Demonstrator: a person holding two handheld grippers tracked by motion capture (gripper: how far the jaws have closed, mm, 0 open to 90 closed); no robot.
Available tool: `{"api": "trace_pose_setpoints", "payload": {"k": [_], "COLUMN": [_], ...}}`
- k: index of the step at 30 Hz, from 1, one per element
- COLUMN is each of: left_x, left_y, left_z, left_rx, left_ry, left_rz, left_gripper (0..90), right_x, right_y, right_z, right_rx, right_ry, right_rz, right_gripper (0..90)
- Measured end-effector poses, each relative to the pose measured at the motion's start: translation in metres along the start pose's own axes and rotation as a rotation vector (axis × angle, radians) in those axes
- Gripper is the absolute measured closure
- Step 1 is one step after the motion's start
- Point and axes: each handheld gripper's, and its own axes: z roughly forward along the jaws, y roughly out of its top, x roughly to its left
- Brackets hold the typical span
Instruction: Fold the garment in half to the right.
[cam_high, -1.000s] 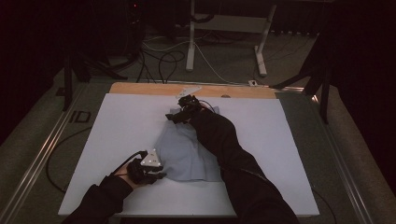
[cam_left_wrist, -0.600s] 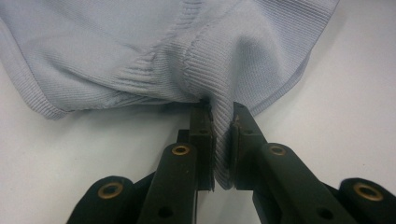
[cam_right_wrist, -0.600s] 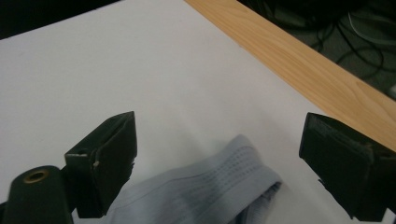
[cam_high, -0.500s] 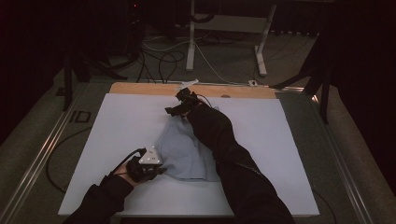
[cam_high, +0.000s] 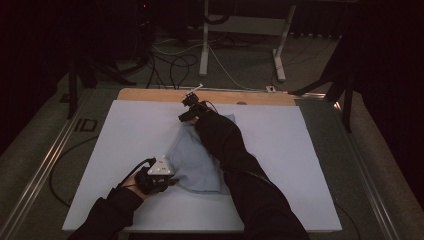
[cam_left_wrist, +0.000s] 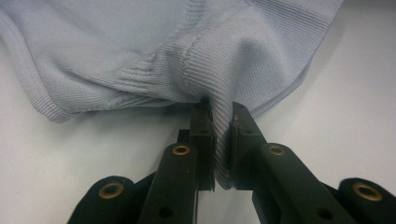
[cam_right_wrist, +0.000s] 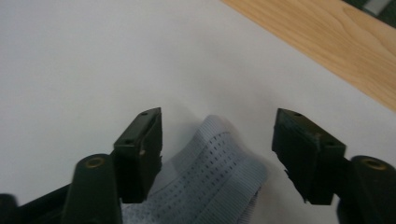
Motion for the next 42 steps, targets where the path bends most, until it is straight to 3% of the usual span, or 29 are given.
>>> {"api": "trace_pose_setpoints", "payload": {"k": [6, 9, 10, 12, 13, 17, 19, 32, 42], "left_x": [0.000, 0.001, 0.001, 0.001, 0.001, 0.001, 0.002, 0.000, -0.011], "left_y": [0.000, 0.000, -0.001, -0.001, -0.001, -0.001, 0.000, 0.009, 0.023], "left_z": [0.000, 0.000, 0.000, 0.000, 0.000, 0.000, 0.000, -0.004, -0.016], "left_rx": [-0.001, -0.001, -0.004, -0.004, 0.000, -0.001, -0.001, -0.014, -0.031], "left_ry": [-0.003, -0.003, -0.002, -0.002, -0.001, -0.002, -0.002, -0.010, 0.003], "left_rz": [0.000, 0.000, -0.002, -0.002, 0.003, -0.004, -0.005, 0.025, 0.085], "left_gripper": [83.6, 83.6, 83.6, 83.6, 83.6, 83.6, 83.6, 84.2, 84.1], "right_x": [0.005, 0.008, 0.008, 0.008, 0.008, 0.011, 0.011, 0.006, -0.001], "right_y": [0.001, 0.000, -0.001, -0.001, -0.001, 0.002, 0.002, 0.005, 0.007], "right_z": [0.011, 0.016, 0.017, 0.017, 0.017, 0.013, 0.012, -0.010, -0.032], "right_rx": [0.065, 0.087, 0.088, 0.088, 0.088, 0.096, 0.104, 0.033, -0.023], "right_ry": [-0.046, -0.062, -0.063, -0.061, -0.055, -0.063, -0.050, 0.008, 0.018], "right_rz": [-0.044, -0.058, -0.054, -0.049, -0.071, -0.099, -0.125, -0.157, -0.157], "right_gripper": [42.2, 49.1, 54.0, 54.0, 67.2, 86.2, 87.0, 87.7, 87.6]}}
